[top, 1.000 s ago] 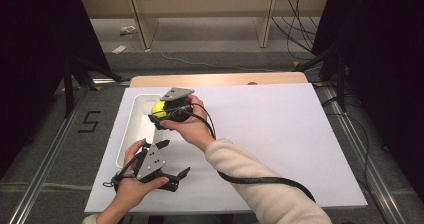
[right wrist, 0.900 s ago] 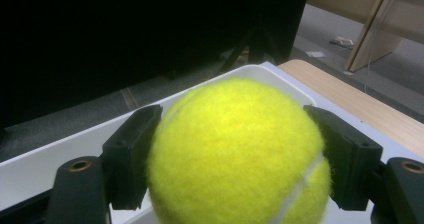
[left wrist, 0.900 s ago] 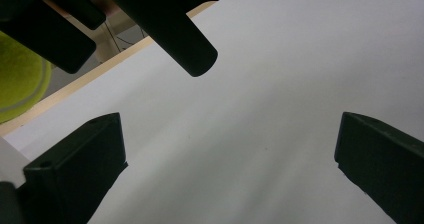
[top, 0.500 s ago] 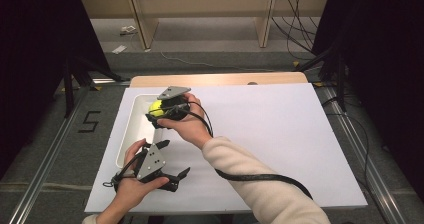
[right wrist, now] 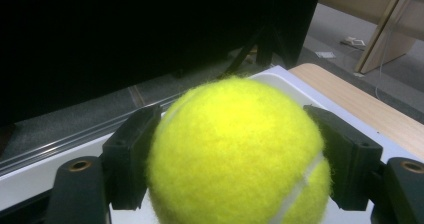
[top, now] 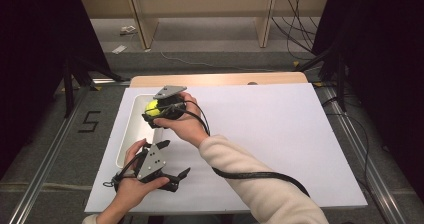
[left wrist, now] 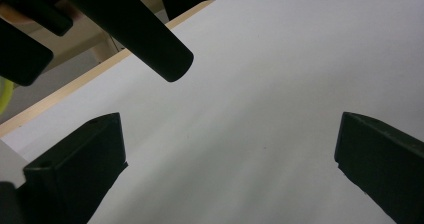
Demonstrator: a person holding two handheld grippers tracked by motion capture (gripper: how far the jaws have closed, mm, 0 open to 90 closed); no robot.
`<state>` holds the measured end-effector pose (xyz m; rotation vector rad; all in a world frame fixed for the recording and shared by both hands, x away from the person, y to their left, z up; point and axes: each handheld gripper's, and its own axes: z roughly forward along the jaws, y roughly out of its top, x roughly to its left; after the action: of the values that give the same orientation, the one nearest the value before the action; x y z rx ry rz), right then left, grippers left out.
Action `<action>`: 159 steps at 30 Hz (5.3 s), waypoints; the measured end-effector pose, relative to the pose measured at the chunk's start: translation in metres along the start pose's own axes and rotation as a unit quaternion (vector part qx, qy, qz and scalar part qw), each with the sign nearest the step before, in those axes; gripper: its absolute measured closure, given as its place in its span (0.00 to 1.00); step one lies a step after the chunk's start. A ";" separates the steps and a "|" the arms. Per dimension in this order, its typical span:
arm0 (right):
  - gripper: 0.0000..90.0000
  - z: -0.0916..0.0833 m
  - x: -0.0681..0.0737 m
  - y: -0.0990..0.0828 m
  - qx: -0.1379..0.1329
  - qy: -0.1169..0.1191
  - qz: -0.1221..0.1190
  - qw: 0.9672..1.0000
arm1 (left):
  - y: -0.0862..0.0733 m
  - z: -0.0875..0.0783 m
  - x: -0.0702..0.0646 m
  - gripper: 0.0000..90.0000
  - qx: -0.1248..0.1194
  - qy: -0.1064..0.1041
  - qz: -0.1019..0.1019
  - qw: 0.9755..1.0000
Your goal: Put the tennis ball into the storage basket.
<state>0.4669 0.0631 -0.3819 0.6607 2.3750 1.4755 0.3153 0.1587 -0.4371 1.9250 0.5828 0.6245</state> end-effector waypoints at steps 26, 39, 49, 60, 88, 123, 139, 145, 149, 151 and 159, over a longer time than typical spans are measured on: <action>0.30 0.011 0.001 0.003 0.008 0.007 0.002 1.000 | 0.000 0.000 0.000 0.00 0.001 0.000 0.004 1.000; 0.30 0.019 0.001 0.006 0.020 0.014 -0.001 1.000 | 0.000 0.000 0.000 0.00 0.003 0.000 0.004 1.000; 0.30 0.022 0.001 0.007 0.022 0.017 -0.001 1.000 | 0.000 0.000 0.000 0.00 0.003 -0.001 0.005 1.000; 0.30 0.027 0.002 0.008 0.026 0.022 -0.001 0.999 | -0.001 0.000 0.000 0.00 0.003 0.000 0.005 1.000; 0.30 0.042 0.004 0.003 0.040 0.036 -0.005 0.999 | 0.000 -0.001 -0.001 0.00 0.003 -0.001 0.007 1.000; 0.30 0.059 0.013 0.001 0.062 0.054 -0.017 0.996 | -0.001 -0.001 -0.001 0.00 0.004 -0.002 0.007 1.000; 0.30 0.065 0.016 -0.001 0.072 0.059 -0.021 0.995 | -0.001 -0.001 -0.001 0.00 0.006 -0.003 0.008 1.000; 0.30 0.066 0.017 -0.001 0.074 0.061 -0.020 0.995 | -0.001 -0.001 -0.002 0.00 0.006 -0.003 0.008 1.000; 0.30 0.067 0.017 -0.002 0.076 0.060 -0.023 0.995 | -0.001 -0.001 -0.002 0.00 0.006 -0.003 0.008 1.000; 0.30 0.068 0.017 -0.002 0.078 0.061 -0.021 0.995 | -0.001 -0.001 -0.001 0.00 0.006 -0.003 0.008 1.000; 0.30 0.071 0.020 -0.003 0.080 0.064 -0.021 0.995 | -0.001 -0.001 -0.002 0.00 0.006 -0.003 0.008 1.000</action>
<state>0.4809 0.1269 -0.4154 0.5636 2.6079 1.3592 0.3132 0.1590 -0.4378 1.9438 0.5691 0.6272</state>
